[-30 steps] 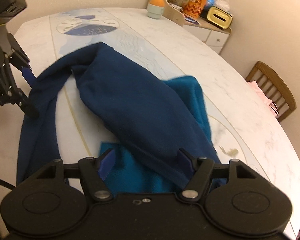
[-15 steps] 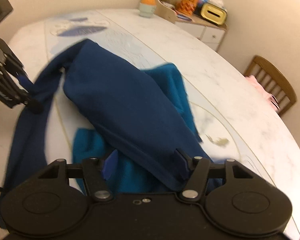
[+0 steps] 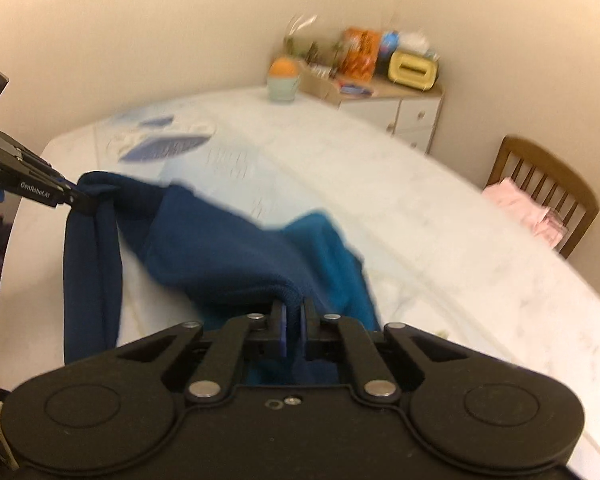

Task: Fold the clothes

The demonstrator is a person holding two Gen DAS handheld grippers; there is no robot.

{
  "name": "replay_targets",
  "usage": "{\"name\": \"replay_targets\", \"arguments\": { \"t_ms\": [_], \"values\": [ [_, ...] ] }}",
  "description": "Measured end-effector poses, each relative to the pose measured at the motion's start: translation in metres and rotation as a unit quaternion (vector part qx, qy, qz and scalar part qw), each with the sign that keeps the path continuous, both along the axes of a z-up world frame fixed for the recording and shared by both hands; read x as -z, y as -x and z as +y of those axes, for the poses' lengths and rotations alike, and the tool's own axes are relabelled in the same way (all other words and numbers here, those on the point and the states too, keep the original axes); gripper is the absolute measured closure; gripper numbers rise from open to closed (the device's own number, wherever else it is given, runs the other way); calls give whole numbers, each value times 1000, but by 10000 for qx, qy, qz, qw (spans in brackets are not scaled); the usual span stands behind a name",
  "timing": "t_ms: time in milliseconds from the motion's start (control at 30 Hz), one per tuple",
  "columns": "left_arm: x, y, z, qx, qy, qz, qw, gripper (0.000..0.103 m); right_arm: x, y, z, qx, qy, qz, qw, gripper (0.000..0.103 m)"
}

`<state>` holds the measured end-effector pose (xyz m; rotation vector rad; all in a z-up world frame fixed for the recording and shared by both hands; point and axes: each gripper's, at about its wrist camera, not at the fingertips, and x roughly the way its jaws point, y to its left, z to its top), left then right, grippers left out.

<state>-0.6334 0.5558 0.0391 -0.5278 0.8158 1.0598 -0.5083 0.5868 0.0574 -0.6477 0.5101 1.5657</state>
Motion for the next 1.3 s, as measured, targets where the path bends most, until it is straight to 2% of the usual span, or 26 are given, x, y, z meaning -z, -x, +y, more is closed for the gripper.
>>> {"name": "replay_targets", "arguments": {
  "t_ms": [100, 367, 533, 633, 667, 700, 733, 767, 800, 967, 1100, 1200, 1300],
  "values": [
    [-13, 1, 24, 151, -420, 95, 9990, 94, -9, -7, 8, 250, -161, -14, 9996, 0],
    [-15, -23, 99, 811, -921, 311, 9920, 94, -14, -37, 52, 800, -147, -372, 9960, 0],
    [-14, -61, 144, 1367, -1192, 413, 9825, 94, 6, -77, 92, 1281, 68, -610, 9899, 0],
    [-7, -85, 167, 1673, -1148, 462, 9781, 94, 26, -108, 115, 1639, 317, -518, 9846, 0],
    [-2, -92, 173, 1754, -1098, 498, 9771, 94, 34, -117, 121, 1753, 406, -455, 9826, 42],
    [3, -99, 179, 1835, -1049, 534, 9760, 94, 39, -123, 123, 1836, 486, -373, 9811, 67],
    [8, -105, 184, 1893, -991, 579, 9752, 94, 45, -130, 125, 1918, 566, -292, 9794, 64],
    [13, -110, 188, 1940, -950, 613, 9745, 94, 51, -136, 127, 2000, 646, -210, 9774, 45],
    [18, -114, 193, 1986, -909, 647, 9737, 94, 56, -143, 129, 2082, 725, -128, 9753, 0],
    [27, -121, 212, 2100, -828, 694, 9717, 94, 44, -160, 95, 1980, 830, 339, 9761, 0],
    [23, -129, 236, 2026, -842, 660, 9734, 94, 34, -151, 69, 1731, 862, 652, 9790, 0],
    [18, -136, 256, 1933, -852, 613, 9755, 94, 31, -137, 68, 1541, 731, 777, 9823, 0],
    [23, -151, 274, 1863, -525, 577, 9794, 94, 36, -127, 77, 1443, 762, 924, 9823, 0]
  ]
}}
